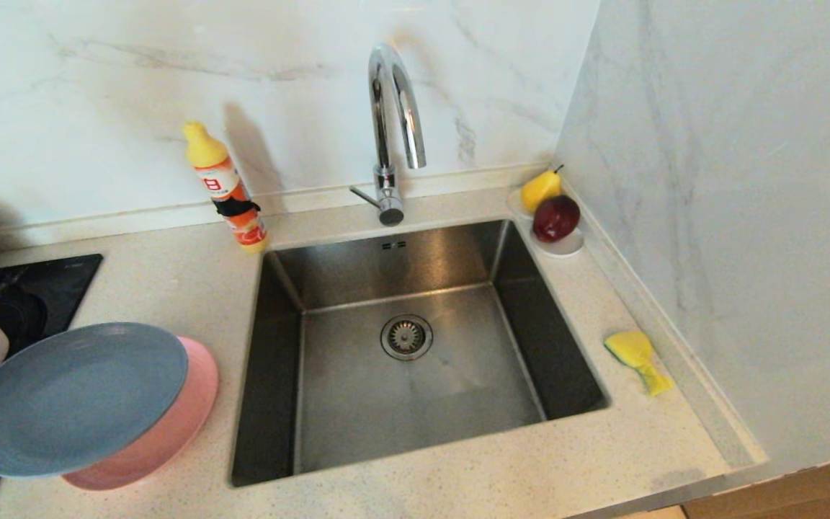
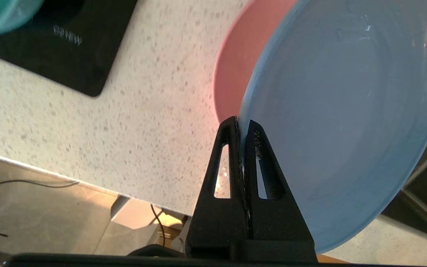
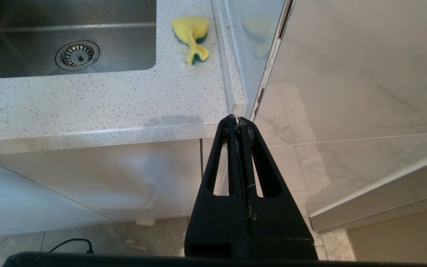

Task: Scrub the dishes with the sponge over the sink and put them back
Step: Place the plate on the plate

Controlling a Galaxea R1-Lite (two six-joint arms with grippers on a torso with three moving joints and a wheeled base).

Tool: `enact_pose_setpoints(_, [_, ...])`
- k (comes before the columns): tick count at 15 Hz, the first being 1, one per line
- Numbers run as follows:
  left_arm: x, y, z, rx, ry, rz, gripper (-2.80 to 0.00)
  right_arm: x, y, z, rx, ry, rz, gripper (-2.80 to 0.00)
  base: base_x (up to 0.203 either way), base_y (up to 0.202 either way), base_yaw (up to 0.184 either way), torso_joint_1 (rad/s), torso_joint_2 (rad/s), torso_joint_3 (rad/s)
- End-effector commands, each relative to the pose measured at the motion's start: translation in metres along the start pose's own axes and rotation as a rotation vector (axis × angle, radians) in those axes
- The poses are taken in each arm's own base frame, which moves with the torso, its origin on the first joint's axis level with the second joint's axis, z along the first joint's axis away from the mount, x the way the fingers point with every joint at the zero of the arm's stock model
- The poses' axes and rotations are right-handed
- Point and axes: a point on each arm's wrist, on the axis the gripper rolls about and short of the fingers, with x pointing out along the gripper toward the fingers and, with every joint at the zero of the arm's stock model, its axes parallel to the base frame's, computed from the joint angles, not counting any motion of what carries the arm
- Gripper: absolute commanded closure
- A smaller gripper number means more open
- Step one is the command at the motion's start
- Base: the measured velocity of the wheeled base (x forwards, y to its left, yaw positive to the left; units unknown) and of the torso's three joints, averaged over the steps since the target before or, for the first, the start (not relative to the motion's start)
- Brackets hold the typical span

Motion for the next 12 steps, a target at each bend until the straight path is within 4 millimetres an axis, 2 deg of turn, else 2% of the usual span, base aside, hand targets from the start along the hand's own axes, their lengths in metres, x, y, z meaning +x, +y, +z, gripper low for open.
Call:
enact_pose_setpoints(1, [0.003,0.003,-0.011,-0.009,0.012,0.001,0.00,0.000,0.000,0.000,0.000,-0.001,0.001,0.00,0.000,0.000,0.000,0.000,0.00,0.000])
enact_pose_setpoints(5, [0.020,0.011,-0.023,0.007,-0.004,-0.001,0.00,0.000,0.000,0.000,0.000,-0.001,0.001,0.00,0.000,0.000,0.000,0.000,0.00,0.000])
enact_pose_setpoints(8, [0.033,0.017,-0.026,0.005,0.002,-0.005,0.00,0.000,0.000,0.000,0.000,-0.001,0.001,0.00,0.000,0.000,0.000,0.000,0.00,0.000])
enact_pose_setpoints(12, [0.041,0.019,-0.023,0.010,-0.003,-0.067,0.00,0.000,0.000,0.000,0.000,-0.001,0.001,0.00,0.000,0.000,0.000,0.000,0.00,0.000])
